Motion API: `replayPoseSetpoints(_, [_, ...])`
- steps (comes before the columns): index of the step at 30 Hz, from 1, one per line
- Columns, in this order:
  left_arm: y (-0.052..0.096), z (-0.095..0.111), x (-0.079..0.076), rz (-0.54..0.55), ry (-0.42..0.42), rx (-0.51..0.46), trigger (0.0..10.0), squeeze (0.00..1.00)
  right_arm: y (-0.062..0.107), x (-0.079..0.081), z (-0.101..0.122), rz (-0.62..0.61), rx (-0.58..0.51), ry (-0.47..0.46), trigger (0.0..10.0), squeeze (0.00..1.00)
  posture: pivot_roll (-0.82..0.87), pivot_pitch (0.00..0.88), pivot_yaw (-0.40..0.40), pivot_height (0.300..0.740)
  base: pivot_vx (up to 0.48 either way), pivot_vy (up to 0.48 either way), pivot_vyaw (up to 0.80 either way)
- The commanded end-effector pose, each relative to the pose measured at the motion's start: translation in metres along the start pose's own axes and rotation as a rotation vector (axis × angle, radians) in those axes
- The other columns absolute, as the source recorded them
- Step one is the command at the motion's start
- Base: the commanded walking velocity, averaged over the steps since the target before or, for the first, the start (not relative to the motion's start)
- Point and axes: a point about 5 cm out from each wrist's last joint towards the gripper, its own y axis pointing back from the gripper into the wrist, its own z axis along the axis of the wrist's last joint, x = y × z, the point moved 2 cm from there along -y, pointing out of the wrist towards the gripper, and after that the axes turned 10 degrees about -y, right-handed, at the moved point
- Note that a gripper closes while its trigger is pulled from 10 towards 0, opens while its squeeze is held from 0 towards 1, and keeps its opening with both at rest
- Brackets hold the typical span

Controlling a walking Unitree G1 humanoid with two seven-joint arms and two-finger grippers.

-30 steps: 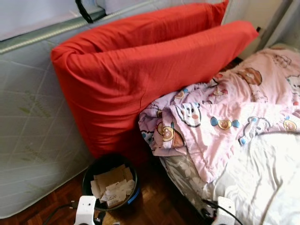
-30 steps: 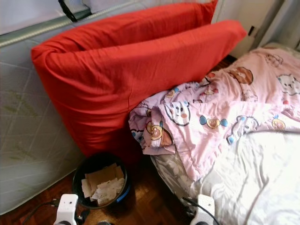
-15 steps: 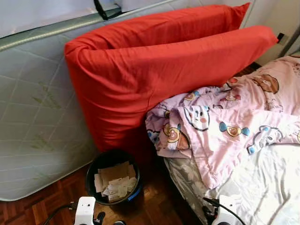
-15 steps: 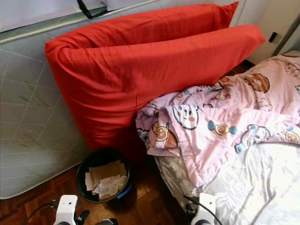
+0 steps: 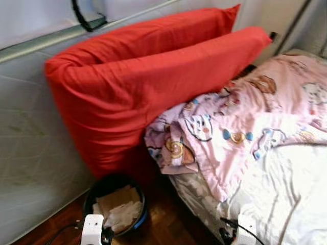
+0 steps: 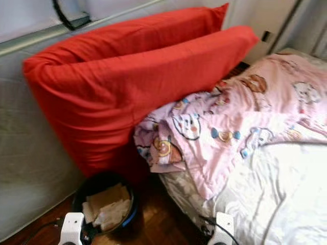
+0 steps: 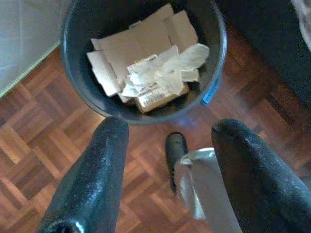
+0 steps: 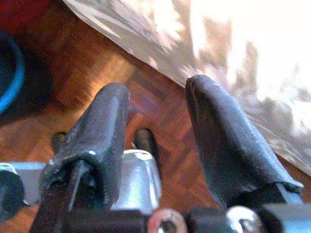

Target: Clean up the room

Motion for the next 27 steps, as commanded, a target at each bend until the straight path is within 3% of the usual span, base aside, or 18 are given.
replayPoseSetpoints(1, [0.002, -0.006, -0.002, -0.005, 0.007, 0.018, 10.0, 0.0, 0.002, -0.006, -0.006, -0.015, 0.012, -0.005, 10.0, 0.0, 0.03, 0.165, -0.004, 0.74, 0.292, 0.0, 0.0])
replayPoseSetpoints(9, [0.002, -0.007, -0.002, -0.004, 0.007, 0.019, 10.0, 0.0, 0.003, -0.006, -0.005, -0.017, 0.003, -0.007, 10.0, 0.0, 0.03, 0.167, -0.006, 0.74, 0.289, 0.0, 0.0])
replayPoseSetpoints(15, [0.003, -0.008, -0.002, -0.002, 0.005, 0.02, 10.0, 0.0, 0.003, -0.006, -0.006, -0.017, 0.013, -0.006, 10.0, 0.0, 0.03, 0.167, -0.007, 0.74, 0.0, 0.0, -0.48])
replayPoseSetpoints(21, [0.002, -0.005, -0.003, -0.005, -0.004, 0.003, 10.0, 0.0, 0.003, -0.006, -0.004, -0.008, -0.007, -0.003, 10.0, 0.0, 0.03, 0.173, -0.005, 0.74, 0.0, 0.0, 0.0])
replayPoseSetpoints(24, [-0.006, 0.039, 0.004, 0.009, 0.012, -0.182, 10.0, 0.0, 0.003, -0.004, 0.0, 0.019, -0.05, -0.005, 10.0, 0.0, 0.03, 0.183, -0.009, 0.74, 0.0, 0.0, 0.0])
replayPoseSetpoints(25, [-0.006, 0.039, 0.004, 0.009, 0.012, -0.182, 10.0, 0.0, 0.003, -0.004, 0.0, 0.019, -0.05, -0.005, 10.0, 0.0, 0.03, 0.183, -0.009, 0.74, 0.0, 0.0, 0.0])
replayPoseSetpoints(27, [-0.007, 0.062, 0.007, 0.016, 0.025, -0.275, 10.0, 0.0, 0.004, -0.001, 0.004, 0.058, -0.09, 0.006, 10.0, 0.0, 0.03, 0.188, -0.009, 0.74, 0.0, 0.0, 0.0])
